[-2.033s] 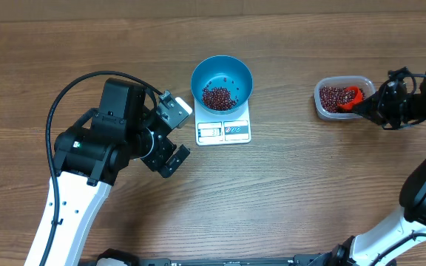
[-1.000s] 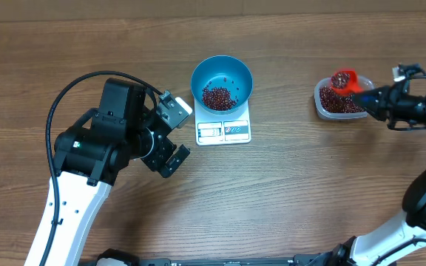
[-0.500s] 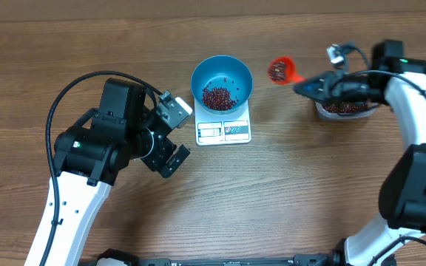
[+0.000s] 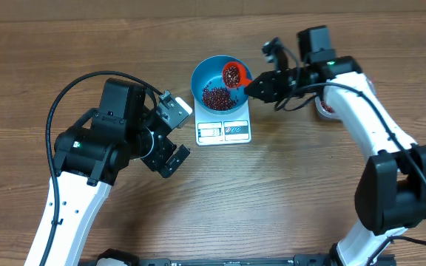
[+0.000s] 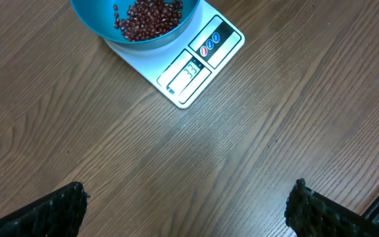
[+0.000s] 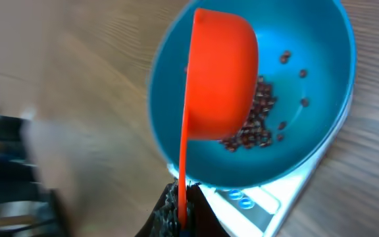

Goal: Scoop item into bowl and weigh 150g on scale
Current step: 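Carry the filled red cup over the teal bowl with the right gripper, then tilt the red cup to pour beans into the teal bowl, then move the empty red cup back to the bean tub with the right gripper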

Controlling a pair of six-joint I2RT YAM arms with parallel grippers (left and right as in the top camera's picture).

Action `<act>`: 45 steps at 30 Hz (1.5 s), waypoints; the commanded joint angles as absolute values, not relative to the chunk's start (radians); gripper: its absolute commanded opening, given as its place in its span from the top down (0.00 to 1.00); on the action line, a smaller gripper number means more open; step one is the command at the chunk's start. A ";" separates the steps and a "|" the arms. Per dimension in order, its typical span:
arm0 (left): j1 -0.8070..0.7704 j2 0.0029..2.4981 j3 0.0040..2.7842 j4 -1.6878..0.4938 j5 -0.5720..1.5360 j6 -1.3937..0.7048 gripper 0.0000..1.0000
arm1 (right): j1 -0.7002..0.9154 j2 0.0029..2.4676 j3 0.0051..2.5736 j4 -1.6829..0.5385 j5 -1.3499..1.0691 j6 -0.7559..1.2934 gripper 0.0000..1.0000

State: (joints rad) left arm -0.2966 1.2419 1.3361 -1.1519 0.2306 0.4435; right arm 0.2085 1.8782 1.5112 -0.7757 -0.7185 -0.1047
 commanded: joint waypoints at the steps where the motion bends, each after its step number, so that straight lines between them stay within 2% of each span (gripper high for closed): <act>1: -0.295 1.244 1.359 -1.148 0.236 0.434 0.00 | 0.275 1.838 1.541 -0.764 -0.475 -0.160 0.96; 5: -0.295 1.244 1.359 -1.148 0.236 0.433 0.00 | 0.371 1.831 1.559 -0.770 -0.232 -0.165 0.96; 11: -0.295 1.244 1.359 -1.148 0.236 0.434 0.00 | 0.468 1.831 1.613 -0.773 0.005 -0.166 0.96; 30: -0.295 1.244 1.359 -1.148 0.236 0.433 0.00 | 0.628 1.778 1.638 -0.790 0.393 -0.297 0.96; 37: -0.295 1.244 1.359 -1.148 0.236 0.434 0.00 | 0.576 1.648 1.638 -0.888 0.392 -0.241 0.96; 45: -0.295 1.244 1.359 -1.148 0.236 0.434 0.00 | 0.311 1.602 1.637 -1.139 0.361 -0.236 0.96</act>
